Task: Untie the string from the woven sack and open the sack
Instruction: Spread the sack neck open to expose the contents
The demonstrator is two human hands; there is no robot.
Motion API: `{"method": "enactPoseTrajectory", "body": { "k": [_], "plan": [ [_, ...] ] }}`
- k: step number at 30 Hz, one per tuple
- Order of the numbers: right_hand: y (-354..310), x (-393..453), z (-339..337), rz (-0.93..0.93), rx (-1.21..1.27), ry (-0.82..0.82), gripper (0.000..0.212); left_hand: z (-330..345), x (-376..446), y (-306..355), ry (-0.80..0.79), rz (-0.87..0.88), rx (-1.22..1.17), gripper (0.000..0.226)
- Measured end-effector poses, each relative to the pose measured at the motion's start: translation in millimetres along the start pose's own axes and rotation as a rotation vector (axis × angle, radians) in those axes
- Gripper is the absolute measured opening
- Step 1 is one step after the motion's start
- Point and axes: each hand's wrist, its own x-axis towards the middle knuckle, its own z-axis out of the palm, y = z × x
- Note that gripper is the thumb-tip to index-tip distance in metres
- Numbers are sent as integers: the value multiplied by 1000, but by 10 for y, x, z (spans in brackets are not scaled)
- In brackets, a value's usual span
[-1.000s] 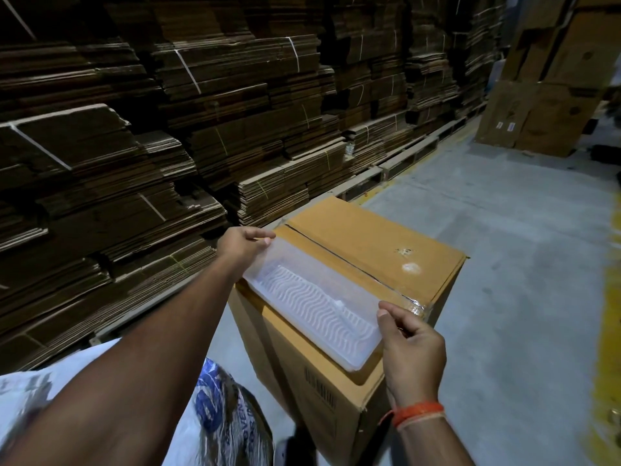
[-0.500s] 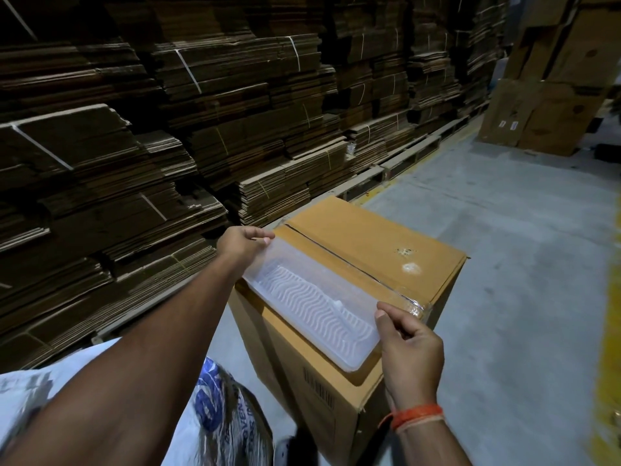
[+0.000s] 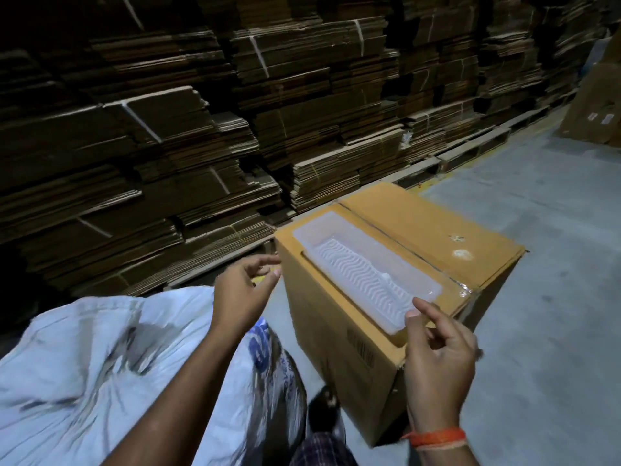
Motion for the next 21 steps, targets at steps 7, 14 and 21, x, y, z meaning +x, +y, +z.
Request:
{"method": "enactPoseTrajectory", "body": {
  "k": [7, 14, 21],
  "plan": [
    [110, -910, 451, -162, 3, -321, 37, -907, -1099, -417, 119, -143, 11, 16],
    [206, -1894, 978, -229, -95, -694, 38, -1714, -1831, -817, 236, -277, 2, 16],
    [311, -2485, 1338, -253, -189, -876, 31, -2155, -2150, -1255, 314, -334, 0, 14]
  ]
}}
